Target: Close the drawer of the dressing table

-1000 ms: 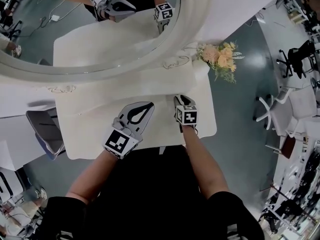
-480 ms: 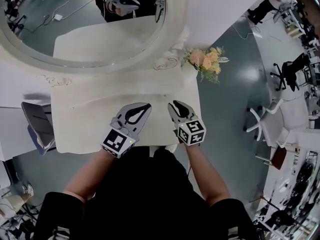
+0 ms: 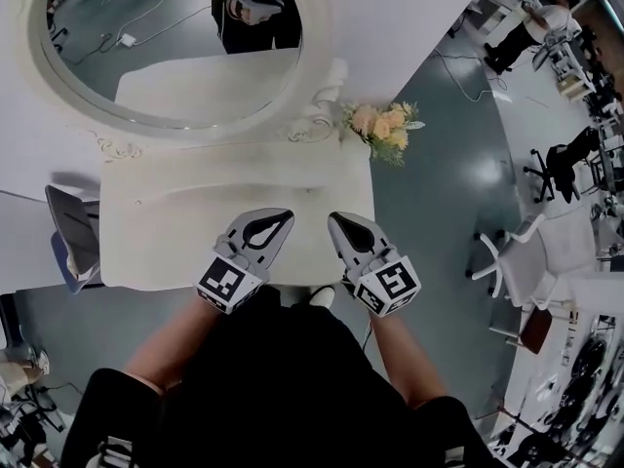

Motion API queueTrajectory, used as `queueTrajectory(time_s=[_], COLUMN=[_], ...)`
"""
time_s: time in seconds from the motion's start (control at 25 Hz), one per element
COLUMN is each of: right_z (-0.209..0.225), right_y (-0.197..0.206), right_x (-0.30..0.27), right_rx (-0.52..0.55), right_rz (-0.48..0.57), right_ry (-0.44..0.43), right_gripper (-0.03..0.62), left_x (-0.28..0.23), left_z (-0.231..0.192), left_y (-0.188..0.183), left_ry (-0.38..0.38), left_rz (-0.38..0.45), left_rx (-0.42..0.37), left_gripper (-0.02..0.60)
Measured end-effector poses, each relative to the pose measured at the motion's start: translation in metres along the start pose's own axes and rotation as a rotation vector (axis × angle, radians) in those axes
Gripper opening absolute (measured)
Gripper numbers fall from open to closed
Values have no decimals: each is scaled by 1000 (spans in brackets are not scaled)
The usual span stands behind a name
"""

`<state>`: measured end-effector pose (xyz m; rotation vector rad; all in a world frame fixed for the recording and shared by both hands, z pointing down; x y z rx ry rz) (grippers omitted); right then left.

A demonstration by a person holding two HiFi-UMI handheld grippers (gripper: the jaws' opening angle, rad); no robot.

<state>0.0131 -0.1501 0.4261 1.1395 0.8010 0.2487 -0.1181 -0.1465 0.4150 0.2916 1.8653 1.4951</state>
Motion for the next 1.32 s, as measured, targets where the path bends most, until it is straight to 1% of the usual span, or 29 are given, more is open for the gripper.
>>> queueTrajectory(time_s=[0.16, 0.32, 0.6, 0.96, 1.32], right_z=[-13, -19, -30, -36, -34], right_y=[-22, -35, -48, -54, -51], right_x=[24, 42, 58, 71, 73], right_rx=[79, 117, 165, 185, 183], right_rz=[39, 78, 117, 136, 124], right_ry=[-9, -9, -26, -40, -40], right_gripper=[3, 2, 2, 2, 2], left_x=[4, 10, 17, 22, 20], left_z=[19, 34, 48, 57, 60], left_y=[-18, -31, -45, -55, -58], left_ry=[-6, -16, -26, -39, -37], left_rz=[41, 62, 80, 101, 110], left_rx=[-26, -49, -48, -57, -54], left_gripper=[-6, -6, -6, -6, -6])
Point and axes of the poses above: the fingertips, and each gripper's own axes: x backward along the fingers, z to its right, y out of its underside, the point moved 4 cm from there along x, backward along the fingers, and after that the axes turned 15 degrees about -z, right-handed, at the moved point
